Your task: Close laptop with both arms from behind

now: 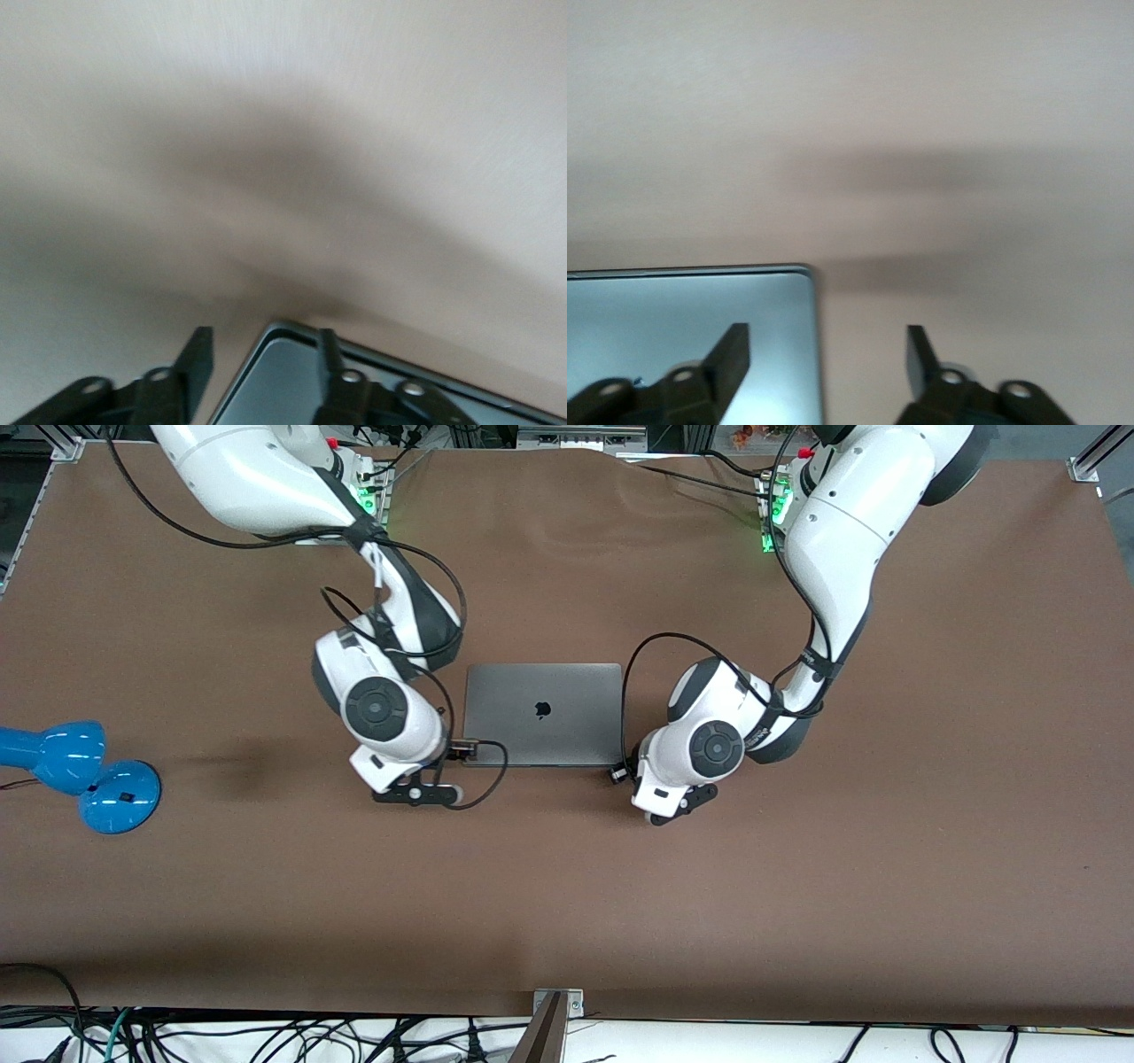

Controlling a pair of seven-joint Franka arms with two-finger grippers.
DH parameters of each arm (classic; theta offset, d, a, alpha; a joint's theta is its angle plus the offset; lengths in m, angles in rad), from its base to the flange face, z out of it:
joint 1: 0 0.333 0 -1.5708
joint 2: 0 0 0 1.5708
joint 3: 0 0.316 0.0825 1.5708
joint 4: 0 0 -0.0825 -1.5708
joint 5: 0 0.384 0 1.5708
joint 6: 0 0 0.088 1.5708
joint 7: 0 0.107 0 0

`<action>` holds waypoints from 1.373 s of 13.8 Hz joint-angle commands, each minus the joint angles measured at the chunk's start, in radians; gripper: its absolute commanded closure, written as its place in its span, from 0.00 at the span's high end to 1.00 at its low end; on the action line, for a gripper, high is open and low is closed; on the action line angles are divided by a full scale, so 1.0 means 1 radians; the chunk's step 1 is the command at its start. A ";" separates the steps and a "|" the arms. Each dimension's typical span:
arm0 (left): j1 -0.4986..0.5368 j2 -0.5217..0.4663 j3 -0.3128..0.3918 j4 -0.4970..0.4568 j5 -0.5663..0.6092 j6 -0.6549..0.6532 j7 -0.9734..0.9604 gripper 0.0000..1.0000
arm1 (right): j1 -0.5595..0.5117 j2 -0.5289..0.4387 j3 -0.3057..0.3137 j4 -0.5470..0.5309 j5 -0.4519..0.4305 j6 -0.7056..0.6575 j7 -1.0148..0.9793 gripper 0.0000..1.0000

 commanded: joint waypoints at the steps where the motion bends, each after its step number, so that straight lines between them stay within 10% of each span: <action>1: 0.013 -0.073 -0.001 -0.013 0.052 -0.018 0.000 1.00 | -0.052 -0.065 0.005 -0.017 0.009 -0.064 -0.035 1.00; 10: 0.188 -0.357 0.001 -0.014 0.094 -0.367 0.368 1.00 | -0.287 -0.180 0.003 -0.011 0.070 -0.204 -0.374 1.00; 19: 0.396 -0.570 0.014 -0.017 0.187 -0.590 0.767 1.00 | -0.249 -0.528 -0.202 -0.148 0.075 -0.214 -0.686 1.00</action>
